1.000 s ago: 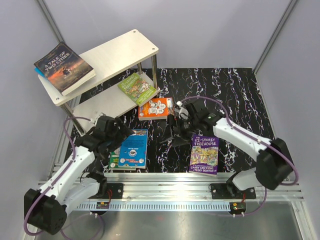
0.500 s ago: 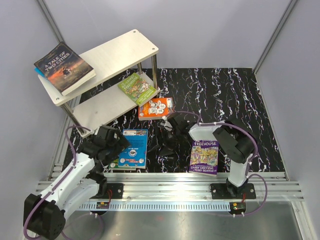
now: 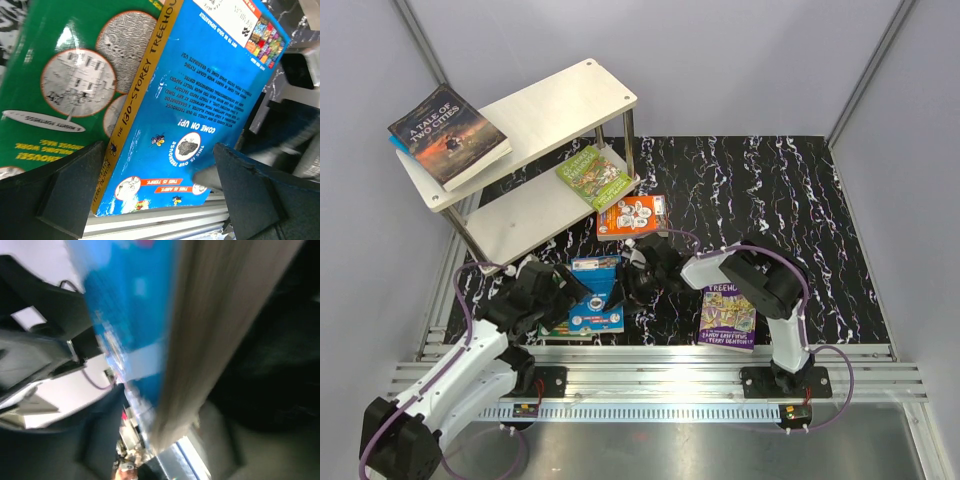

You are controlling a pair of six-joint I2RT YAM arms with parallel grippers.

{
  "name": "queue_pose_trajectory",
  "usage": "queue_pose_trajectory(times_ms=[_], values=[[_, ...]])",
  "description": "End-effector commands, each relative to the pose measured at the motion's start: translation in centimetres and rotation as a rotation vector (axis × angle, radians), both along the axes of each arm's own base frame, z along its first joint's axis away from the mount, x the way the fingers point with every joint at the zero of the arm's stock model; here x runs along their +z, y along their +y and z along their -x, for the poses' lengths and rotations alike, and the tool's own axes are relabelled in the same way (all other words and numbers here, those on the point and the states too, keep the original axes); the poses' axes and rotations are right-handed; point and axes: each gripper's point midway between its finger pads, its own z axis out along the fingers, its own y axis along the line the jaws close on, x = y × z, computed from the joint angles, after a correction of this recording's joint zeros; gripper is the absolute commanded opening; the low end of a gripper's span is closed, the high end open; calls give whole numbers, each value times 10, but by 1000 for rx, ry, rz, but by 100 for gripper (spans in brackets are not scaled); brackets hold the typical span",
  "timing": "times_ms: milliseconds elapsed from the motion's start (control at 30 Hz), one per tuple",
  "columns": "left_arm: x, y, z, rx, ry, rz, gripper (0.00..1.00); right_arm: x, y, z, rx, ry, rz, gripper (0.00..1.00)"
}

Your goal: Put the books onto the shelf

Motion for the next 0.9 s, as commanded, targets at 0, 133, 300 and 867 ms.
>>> queue_pose_trajectory(times_ms=[0,133,300,867], values=[[-7,-10,7,-16,33,51,99,-25,-16,5,-16,-20,96,55],[2,-12,0,-29,8,43,99,-3,-28,8,-4,-75,134,22],[29,-17,-7,-119,-56,13,99,20,-53,16,33,-116,229,6],[123,-121,-38,-441,-453,359,92,209,-116,-8,-87,-341,11,0]])
